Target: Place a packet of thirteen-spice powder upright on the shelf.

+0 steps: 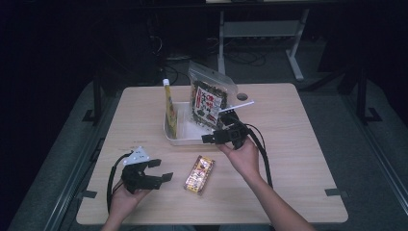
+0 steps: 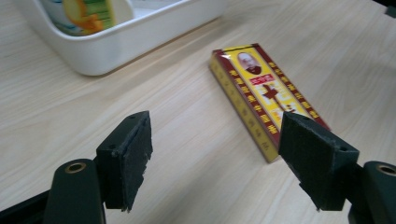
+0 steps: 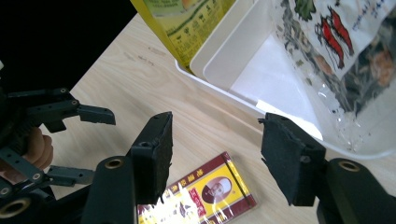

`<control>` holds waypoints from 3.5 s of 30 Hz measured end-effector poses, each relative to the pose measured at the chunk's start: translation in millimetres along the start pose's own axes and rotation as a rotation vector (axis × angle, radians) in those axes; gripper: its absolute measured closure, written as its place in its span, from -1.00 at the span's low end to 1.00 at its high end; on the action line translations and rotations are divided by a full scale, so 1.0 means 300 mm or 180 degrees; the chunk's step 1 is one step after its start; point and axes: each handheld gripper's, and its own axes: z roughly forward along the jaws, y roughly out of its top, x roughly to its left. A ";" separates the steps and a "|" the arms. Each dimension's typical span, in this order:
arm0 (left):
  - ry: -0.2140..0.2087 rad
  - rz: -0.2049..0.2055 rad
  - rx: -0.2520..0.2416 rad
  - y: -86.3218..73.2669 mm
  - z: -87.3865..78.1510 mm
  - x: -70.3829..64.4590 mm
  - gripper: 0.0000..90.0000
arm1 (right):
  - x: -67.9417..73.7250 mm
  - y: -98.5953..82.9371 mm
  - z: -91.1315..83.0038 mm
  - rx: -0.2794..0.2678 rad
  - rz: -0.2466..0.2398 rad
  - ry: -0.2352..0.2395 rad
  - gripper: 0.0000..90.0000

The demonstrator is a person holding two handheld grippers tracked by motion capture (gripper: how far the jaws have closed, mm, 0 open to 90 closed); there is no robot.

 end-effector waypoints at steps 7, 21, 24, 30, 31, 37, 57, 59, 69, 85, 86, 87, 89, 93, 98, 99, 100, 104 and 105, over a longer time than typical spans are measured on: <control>-0.0089 0.0021 0.0000 0.008 0.026 -0.041 -0.49 | -0.013 -0.021 0.002 0.0035 -0.0005 -0.0013 -0.06; -0.0108 0.0119 0.0249 0.003 0.145 -0.163 -0.60 | -0.017 -0.052 0.005 0.0060 -0.0099 -0.0063 -0.15; -0.0052 0.0165 0.0324 -0.001 0.168 -0.187 -0.62 | -0.021 -0.057 0.000 0.0058 -0.0090 -0.0065 -0.15; 0.0043 0.0152 0.0356 -0.001 0.187 -0.213 -0.64 | -0.026 -0.064 -0.011 0.0017 -0.0095 -0.0062 -0.15; 0.0027 0.0140 0.0356 0.000 0.192 -0.218 -0.64 | -0.027 -0.064 -0.012 0.0018 -0.0088 -0.0060 -0.15; 0.0063 0.0143 0.0422 0.003 0.220 -0.241 -0.64 | -0.029 -0.067 -0.012 0.0008 -0.0087 -0.0057 -0.16; 0.0200 0.0112 0.0578 -0.007 0.233 -0.232 -0.32 | -0.059 -0.095 0.028 0.0206 -0.0074 0.0029 -0.21; 0.0197 0.0097 0.0580 -0.008 0.228 -0.223 -0.31 | -0.067 -0.099 0.038 0.0268 -0.0065 0.0061 -0.21; 0.0235 0.0121 0.0579 -0.008 0.219 -0.213 -0.28 | -0.086 -0.106 0.051 0.0392 -0.0033 0.0100 -0.20; 0.0327 0.0094 0.0497 -0.011 0.190 -0.194 -0.27 | -0.093 -0.100 0.067 0.0513 -0.0002 0.0070 -0.21; 0.0340 0.0092 0.0552 -0.012 0.195 -0.193 -0.27 | -0.095 -0.100 0.069 0.0524 -0.0012 0.0061 -0.21; 0.0340 0.0092 0.0552 -0.012 0.195 -0.193 -0.27 | -0.095 -0.100 0.070 0.0526 -0.0007 0.0061 -0.21; 0.0340 0.0092 0.0572 -0.015 0.201 -0.194 -0.28 | -0.096 -0.100 0.070 0.0525 -0.0004 0.0062 -0.21; 0.0322 0.0079 0.0577 -0.011 0.207 -0.193 -0.32 | -0.099 -0.098 0.064 0.0502 0.0009 0.0056 -0.21; 0.0349 0.0104 0.0630 -0.004 0.228 -0.203 -0.48 | -0.098 -0.098 0.063 0.0492 0.0005 0.0053 -0.21; 0.0349 0.0104 0.0630 -0.004 0.228 -0.203 -0.49 | -0.098 -0.098 0.063 0.0492 0.0005 0.0053 -0.21; 0.0382 0.0146 0.0654 -0.002 0.234 -0.206 -0.49 | -0.097 -0.098 0.065 0.0491 0.0004 0.0055 -0.21; 0.0424 0.0197 0.0705 -0.002 0.239 -0.202 -0.32 | -0.096 -0.099 0.071 0.0504 0.0002 0.0066 -0.21; 0.0410 0.0181 0.0699 -0.002 0.238 -0.198 -0.31 | -0.097 -0.099 0.073 0.0504 -0.0006 0.0065 -0.21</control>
